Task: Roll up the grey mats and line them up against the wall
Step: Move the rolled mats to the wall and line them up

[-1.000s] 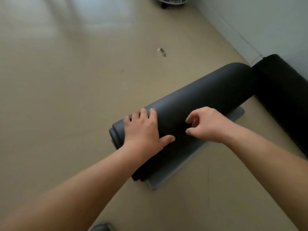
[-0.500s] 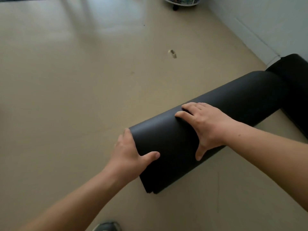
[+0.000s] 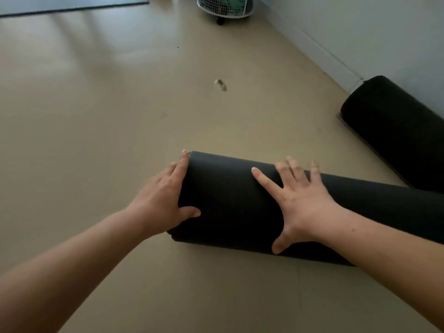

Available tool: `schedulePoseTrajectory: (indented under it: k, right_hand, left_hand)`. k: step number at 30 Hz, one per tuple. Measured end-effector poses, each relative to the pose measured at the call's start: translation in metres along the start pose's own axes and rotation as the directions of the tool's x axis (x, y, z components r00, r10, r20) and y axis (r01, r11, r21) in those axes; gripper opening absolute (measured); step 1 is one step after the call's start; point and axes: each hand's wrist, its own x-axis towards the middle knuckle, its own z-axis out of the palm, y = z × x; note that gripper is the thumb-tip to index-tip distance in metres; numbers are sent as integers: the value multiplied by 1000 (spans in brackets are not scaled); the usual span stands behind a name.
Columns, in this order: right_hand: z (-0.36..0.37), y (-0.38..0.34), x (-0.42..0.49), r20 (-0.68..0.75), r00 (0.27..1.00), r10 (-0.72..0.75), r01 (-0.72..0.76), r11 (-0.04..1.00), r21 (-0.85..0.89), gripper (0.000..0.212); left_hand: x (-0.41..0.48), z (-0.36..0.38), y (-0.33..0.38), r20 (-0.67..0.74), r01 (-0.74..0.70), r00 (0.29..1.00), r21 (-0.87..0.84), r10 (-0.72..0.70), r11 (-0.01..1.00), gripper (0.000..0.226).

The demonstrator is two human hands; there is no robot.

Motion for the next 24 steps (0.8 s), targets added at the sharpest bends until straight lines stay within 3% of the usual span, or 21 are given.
schedulePoseTrajectory:
  k: [3,6,10,15,21,24]
  right_hand:
    - [6,10,-3,26,999,-28,26,998,56,164]
    - [16,15,-9,-52,997,-50,53,997,61,159]
    - [27,26,-19,-109,994,12,-4,997,75,155]
    - [53,53,-53,-83,976,203,-191,973,134,154]
    - [95,108,-115,20,916,402,-396,891,224,154]
    - [118,140,-150,58,876,479,-476,836,272,154]
  left_hand:
    - [-5,1,12,60,58,996,168,-69,984,152]
    - [-9,11,20,5,108,994,229,-112,967,153]
    - [5,11,33,-24,20,1000,265,-14,964,147]
    - [45,23,91,40,-112,994,373,104,921,145]
    - [76,58,192,122,-316,941,647,314,694,139]
    - [85,79,251,186,-394,909,675,372,624,141]
